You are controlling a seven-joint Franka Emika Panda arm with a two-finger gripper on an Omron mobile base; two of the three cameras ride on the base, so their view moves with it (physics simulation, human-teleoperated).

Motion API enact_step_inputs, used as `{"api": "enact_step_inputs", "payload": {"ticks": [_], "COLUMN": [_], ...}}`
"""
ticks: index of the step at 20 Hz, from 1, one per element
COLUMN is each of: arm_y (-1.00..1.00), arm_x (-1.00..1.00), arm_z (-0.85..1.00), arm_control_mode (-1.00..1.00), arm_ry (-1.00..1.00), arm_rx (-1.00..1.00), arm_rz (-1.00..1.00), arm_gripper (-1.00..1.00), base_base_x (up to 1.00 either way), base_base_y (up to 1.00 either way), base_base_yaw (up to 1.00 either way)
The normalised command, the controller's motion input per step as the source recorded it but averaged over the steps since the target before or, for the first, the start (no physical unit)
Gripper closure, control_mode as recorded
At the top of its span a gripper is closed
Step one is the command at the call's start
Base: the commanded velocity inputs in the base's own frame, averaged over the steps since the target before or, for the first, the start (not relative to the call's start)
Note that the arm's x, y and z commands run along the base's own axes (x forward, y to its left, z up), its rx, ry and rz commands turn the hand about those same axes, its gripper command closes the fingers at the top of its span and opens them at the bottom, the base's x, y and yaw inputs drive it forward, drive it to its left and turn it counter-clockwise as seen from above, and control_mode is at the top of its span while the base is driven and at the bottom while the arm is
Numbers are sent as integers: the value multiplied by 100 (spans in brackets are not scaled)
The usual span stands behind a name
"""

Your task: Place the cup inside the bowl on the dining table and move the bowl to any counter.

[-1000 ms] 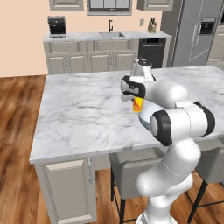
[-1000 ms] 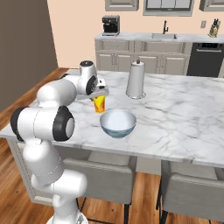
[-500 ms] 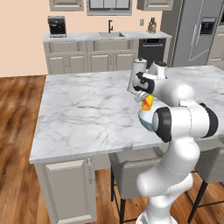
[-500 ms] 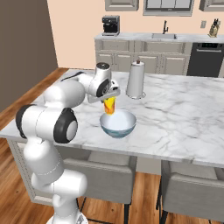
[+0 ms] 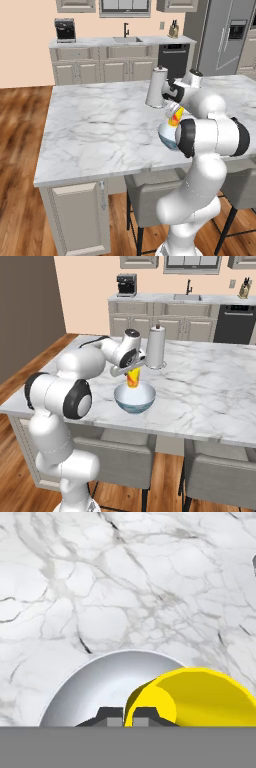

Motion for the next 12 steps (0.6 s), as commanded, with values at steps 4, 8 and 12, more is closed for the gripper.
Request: {"api": "enact_step_inputs", "payload": {"ticks": [4,8,12], "arm_y": [-21,-17,-15], "arm_x": [0,0,0], "arm_z": [-8,-19,-21], "arm_control_mode": [-100,-100,-100], "arm_ry": [1,3,4], "arm_rx": [0,0,0], "arm_rz": [10,8,7], "arm_gripper": [100,100,100], "base_base_x": [0,0,0], "base_base_y": [0,0,0], "base_base_yaw": [0,0,0]}}
